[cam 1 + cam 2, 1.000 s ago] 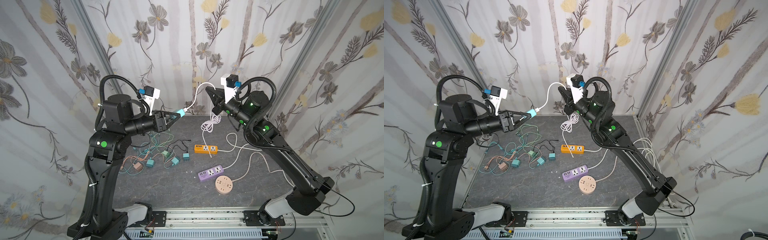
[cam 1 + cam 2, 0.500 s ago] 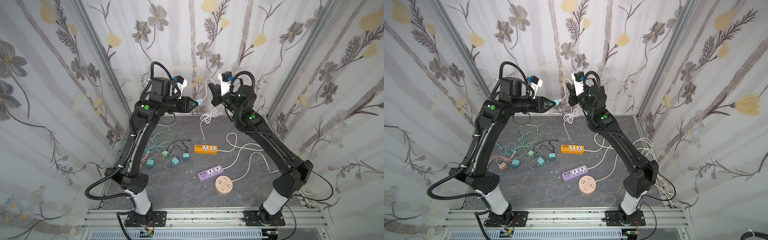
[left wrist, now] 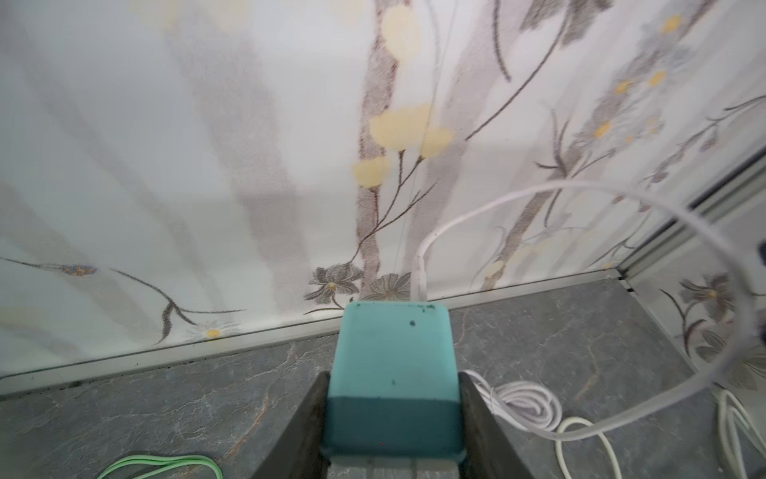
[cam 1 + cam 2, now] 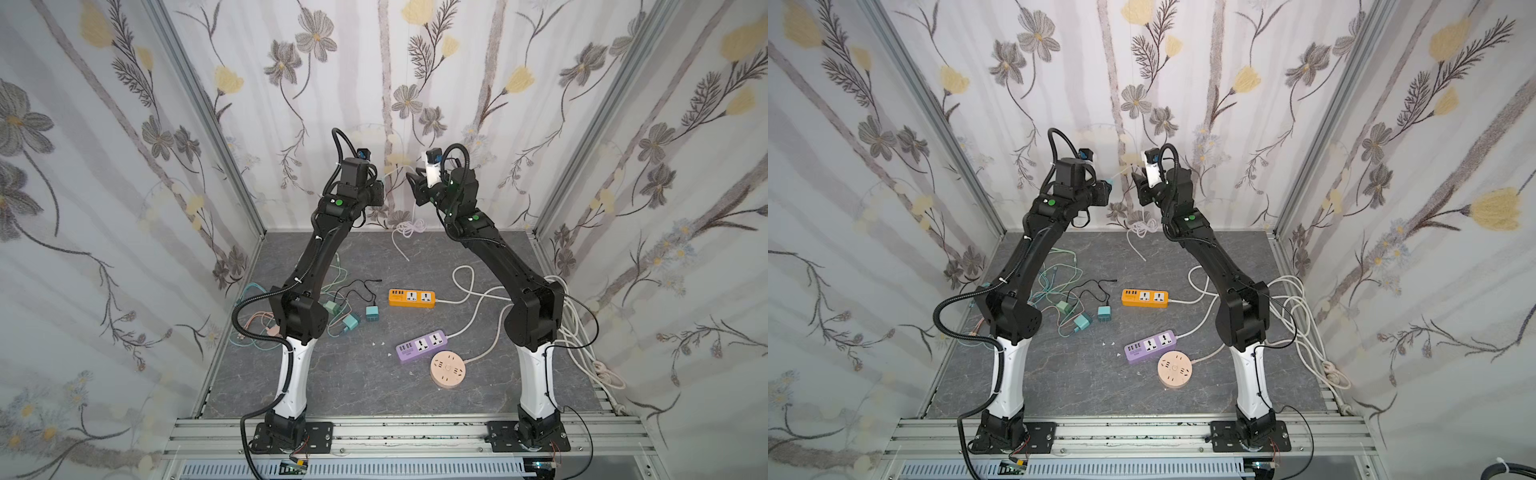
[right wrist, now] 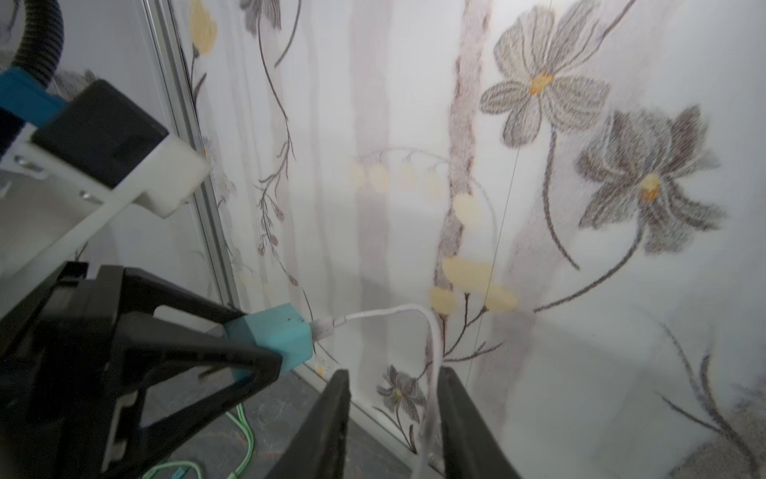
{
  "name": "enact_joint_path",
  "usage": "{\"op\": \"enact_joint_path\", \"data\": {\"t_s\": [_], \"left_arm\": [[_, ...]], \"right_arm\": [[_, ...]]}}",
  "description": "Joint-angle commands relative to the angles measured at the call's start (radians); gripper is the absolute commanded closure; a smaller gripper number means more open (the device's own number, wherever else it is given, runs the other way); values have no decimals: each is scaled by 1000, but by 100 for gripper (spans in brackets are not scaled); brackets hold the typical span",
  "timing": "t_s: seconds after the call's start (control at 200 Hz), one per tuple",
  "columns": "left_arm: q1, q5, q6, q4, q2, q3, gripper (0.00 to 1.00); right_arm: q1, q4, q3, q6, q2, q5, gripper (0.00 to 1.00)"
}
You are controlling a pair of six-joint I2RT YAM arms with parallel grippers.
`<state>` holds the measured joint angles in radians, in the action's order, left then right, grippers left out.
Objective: Insert the plug
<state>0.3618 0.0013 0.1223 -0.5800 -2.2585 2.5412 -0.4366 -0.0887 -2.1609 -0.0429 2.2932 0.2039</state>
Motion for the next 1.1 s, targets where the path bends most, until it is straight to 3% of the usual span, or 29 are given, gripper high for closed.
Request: {"op": "enact_joint_path", "data": {"t_s": [0.0,0.12,0.235,0.41,0.555,0.665,0.824,0.954,1.094], "left_arm": [[-17,-80,33,76,-62,33,100],[-16,-40,19,12,-116,41,100],[-12,5,1,-33,-137,-1,100],[-4,71,-52,-45,-134,-99,100],[-3,150,-102,7,-97,-217,100],[-2,251,-151,124,-29,-373,100],[0,375,-248,180,29,-492,100],[-9,487,-274,187,40,-536,100],[7,536,-420,273,69,-647,100]], "right_arm": [[-2,167,44,-71,-34,28,1],[0,195,272,-112,-155,-39,1],[16,222,443,-74,-269,-78,1],[57,334,551,20,-374,-72,1],[80,302,676,106,-475,-91,1],[126,345,692,234,-499,-15,1],[206,350,700,351,-480,239,3],[210,307,726,346,-459,323,9],[206,462,613,293,-366,440,12]]}}
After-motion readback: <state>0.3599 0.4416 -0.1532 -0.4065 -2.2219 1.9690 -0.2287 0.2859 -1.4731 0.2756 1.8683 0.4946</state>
